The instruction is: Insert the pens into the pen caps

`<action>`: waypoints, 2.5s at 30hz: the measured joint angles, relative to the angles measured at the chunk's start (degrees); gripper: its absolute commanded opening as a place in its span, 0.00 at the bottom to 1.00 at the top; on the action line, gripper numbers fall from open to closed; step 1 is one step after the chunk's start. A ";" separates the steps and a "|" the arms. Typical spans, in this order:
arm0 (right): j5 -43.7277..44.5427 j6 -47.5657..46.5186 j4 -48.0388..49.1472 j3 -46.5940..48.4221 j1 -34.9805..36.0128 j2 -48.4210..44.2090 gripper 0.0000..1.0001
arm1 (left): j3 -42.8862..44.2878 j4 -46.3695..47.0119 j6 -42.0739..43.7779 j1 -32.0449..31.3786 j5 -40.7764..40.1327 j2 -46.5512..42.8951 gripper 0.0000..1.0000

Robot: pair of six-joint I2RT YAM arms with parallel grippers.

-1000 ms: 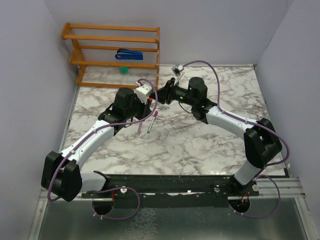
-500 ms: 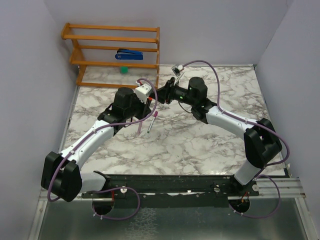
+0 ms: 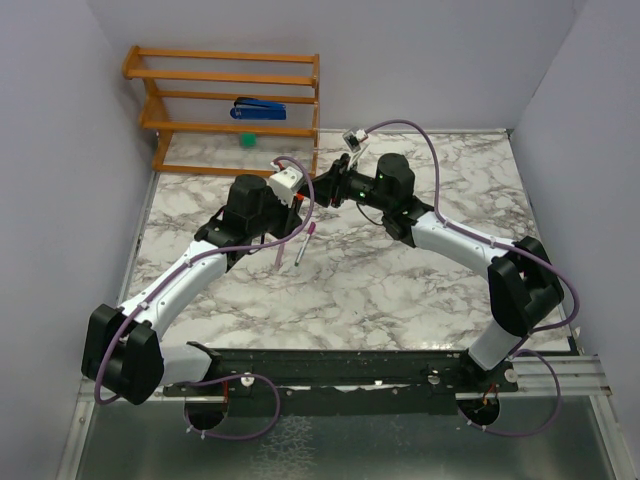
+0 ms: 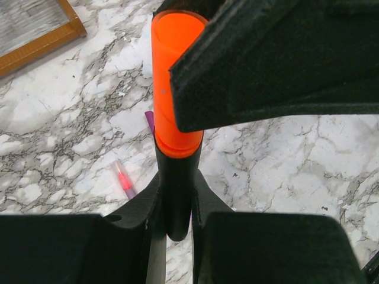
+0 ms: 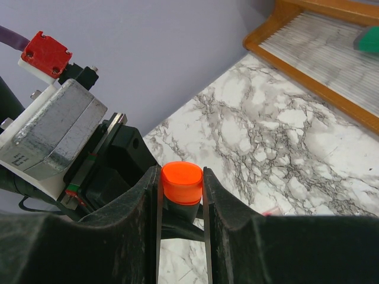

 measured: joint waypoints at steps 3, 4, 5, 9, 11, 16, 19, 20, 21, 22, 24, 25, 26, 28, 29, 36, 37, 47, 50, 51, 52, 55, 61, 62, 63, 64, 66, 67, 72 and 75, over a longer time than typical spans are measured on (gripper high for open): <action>-0.02 0.02 0.04 0.07 0.02 0.13 0.00 | 0.00 0.00 0.00 0.04 0.00 -0.02 0.00; -0.02 0.02 0.04 0.11 0.02 0.17 0.00 | 0.00 0.00 0.00 0.07 0.00 -0.02 0.00; -0.02 0.02 0.07 0.15 0.02 0.26 0.00 | 0.00 0.00 0.00 0.13 0.00 -0.02 0.00; -0.02 0.00 0.07 0.22 0.07 0.31 0.00 | 0.00 0.00 0.04 0.22 0.00 -0.02 0.00; 0.00 0.00 0.07 0.22 0.11 0.31 0.00 | 0.00 -0.02 0.07 0.24 0.00 -0.04 0.00; 0.00 -0.02 0.07 0.22 0.11 0.31 0.00 | 0.00 0.00 0.07 0.24 -0.02 -0.04 0.00; 0.00 0.00 0.07 0.20 0.11 0.31 0.00 | 0.00 0.00 0.07 0.24 -0.04 -0.04 0.00; 0.00 0.00 0.07 0.20 0.11 0.31 0.00 | 0.00 0.00 0.07 0.24 -0.07 -0.04 0.00; 0.00 0.00 0.07 0.20 0.11 0.31 0.00 | 0.00 0.02 0.07 0.24 -0.07 -0.04 0.00; 0.00 0.00 0.07 0.22 0.11 0.31 0.00 | 0.00 0.02 0.07 0.24 -0.07 -0.04 0.00; 0.00 -0.02 0.07 0.24 0.11 0.39 0.00 | 0.00 0.04 0.07 0.24 -0.15 -0.04 0.00; -0.02 -0.02 0.07 0.31 0.11 0.50 0.00 | 0.00 0.04 0.07 0.24 -0.33 -0.04 0.00; -0.02 -0.04 0.04 0.50 0.11 0.66 0.00 | 0.00 0.07 0.07 0.24 -0.44 -0.04 0.00; -0.07 -0.07 0.00 0.83 0.11 0.90 0.00 | 0.00 0.09 0.07 0.28 -0.70 -0.04 0.00; -0.07 -0.09 0.00 0.90 0.13 0.94 0.00 | 0.00 0.13 0.07 0.28 -0.81 -0.04 0.00; -0.04 -0.70 0.02 0.98 0.13 0.94 0.00 | 0.00 1.22 0.07 0.28 -1.16 -0.07 0.00; -0.04 -0.76 0.09 0.98 0.13 0.94 0.00 | 0.00 1.29 0.07 0.28 -1.25 -0.15 0.00; 0.00 -1.60 0.68 0.96 0.39 0.94 0.00 | 0.00 1.25 1.42 0.44 -1.46 -0.74 0.00; 0.24 -2.58 0.50 1.03 0.59 0.92 0.00 | 0.00 1.25 1.60 0.59 -1.40 -0.74 0.00; 0.35 -2.93 0.44 1.07 0.63 0.90 0.00 | 0.00 1.22 1.62 0.61 -1.40 -0.74 0.00; 0.44 -3.17 0.28 1.11 0.68 0.90 0.00 | 0.00 1.25 1.62 0.61 -1.40 -0.74 0.00; 0.66 -4.04 -0.31 1.38 0.83 0.87 0.00 | 0.00 1.25 1.62 0.68 -1.42 -0.74 0.00; 1.09 -4.96 -0.83 1.55 1.03 0.79 0.00 | 0.00 1.22 1.60 0.72 -1.42 -0.74 0.00; 1.07 -4.92 -0.74 1.51 1.03 0.79 0.00 | 0.00 1.25 1.62 0.72 -1.42 -0.74 0.00; 1.03 -4.81 -0.44 1.38 1.03 0.79 0.00 | 0.00 1.25 1.62 0.72 -1.42 -0.74 0.00; 0.94 -4.52 0.13 1.14 1.03 0.79 0.00 | 0.00 1.25 1.62 0.72 -1.40 -0.74 0.00; 0.83 -3.74 1.68 0.39 1.03 0.81 0.00 | 0.00 1.18 1.66 0.72 -1.38 -0.74 0.00; 0.83 -3.32 2.43 0.04 1.03 0.87 0.00 | 0.00 1.09 1.70 0.72 -1.36 -0.74 0.00; 0.04 -1.86 4.33 -0.74 1.03 1.44 0.00 | 0.00 -0.24 1.84 0.72 -1.40 -0.92 0.00; -0.24 -1.31 5.03 -0.79 1.03 1.68 0.00 | 0.00 -0.24 1.84 0.79 -1.40 -0.96 0.00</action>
